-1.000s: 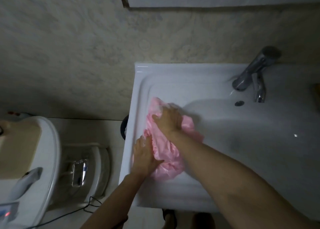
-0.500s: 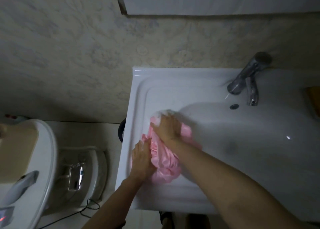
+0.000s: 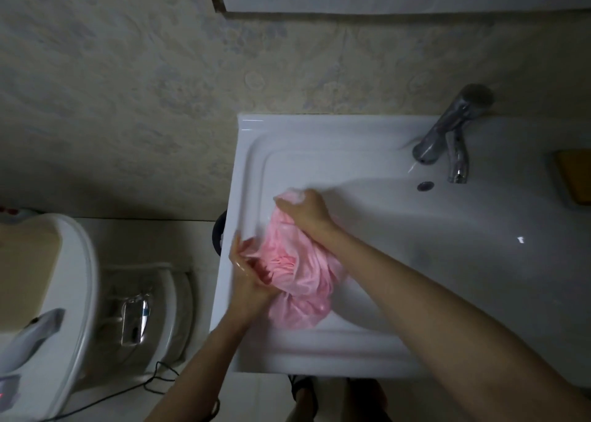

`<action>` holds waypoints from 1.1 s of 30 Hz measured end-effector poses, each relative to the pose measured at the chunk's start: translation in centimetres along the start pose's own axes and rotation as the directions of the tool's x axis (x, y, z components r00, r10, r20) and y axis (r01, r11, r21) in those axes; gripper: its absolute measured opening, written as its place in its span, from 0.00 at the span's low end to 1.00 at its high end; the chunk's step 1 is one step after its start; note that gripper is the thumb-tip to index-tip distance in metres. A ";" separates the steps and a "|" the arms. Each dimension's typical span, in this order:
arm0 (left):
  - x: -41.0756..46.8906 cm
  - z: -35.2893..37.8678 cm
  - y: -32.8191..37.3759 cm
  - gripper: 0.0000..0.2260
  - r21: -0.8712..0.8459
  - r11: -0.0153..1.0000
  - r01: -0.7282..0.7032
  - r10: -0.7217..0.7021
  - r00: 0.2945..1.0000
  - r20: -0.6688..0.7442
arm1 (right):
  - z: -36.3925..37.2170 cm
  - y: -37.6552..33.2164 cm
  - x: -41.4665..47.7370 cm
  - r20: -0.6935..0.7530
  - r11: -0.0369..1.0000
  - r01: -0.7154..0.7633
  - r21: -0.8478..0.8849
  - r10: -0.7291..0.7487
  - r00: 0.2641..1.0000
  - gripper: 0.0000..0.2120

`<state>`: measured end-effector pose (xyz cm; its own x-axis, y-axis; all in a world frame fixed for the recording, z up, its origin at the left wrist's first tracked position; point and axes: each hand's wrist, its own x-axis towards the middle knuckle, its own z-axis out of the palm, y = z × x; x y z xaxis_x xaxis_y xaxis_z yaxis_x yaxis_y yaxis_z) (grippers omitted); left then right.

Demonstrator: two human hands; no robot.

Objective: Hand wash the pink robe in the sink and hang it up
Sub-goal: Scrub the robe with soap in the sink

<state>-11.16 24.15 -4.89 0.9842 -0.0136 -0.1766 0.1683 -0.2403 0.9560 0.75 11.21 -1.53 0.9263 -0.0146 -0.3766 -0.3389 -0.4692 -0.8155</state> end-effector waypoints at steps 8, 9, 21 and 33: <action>0.6 -2.6 6.8 0.44 0.360 0.923 -0.131 0.103 0.990 0.097 | -5.2 -2.6 -6.6 0.405 0.796 -0.250 0.551 0.007 0.914 0.20; 0.5 -2.3 7.9 0.36 0.288 0.954 -0.084 0.056 0.993 0.104 | -5.3 -2.4 -7.5 0.385 0.770 -0.296 0.566 0.071 0.920 0.17; 2.0 3.9 4.5 0.44 0.872 0.462 0.163 -0.079 0.987 -0.142 | -3.5 0.8 -0.9 0.085 0.889 -0.209 0.408 0.190 0.978 0.24; 1.6 2.8 2.3 0.46 0.780 0.607 -0.152 0.168 0.984 0.061 | -2.0 3.3 0.1 0.117 0.795 -0.232 0.560 0.201 0.973 0.09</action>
<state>-9.35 20.82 -3.66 0.9932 -0.1130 -0.0279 -0.0906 -0.9008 0.4246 0.09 7.91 -3.38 0.8133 -0.0053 -0.5819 -0.5768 0.1244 -0.8073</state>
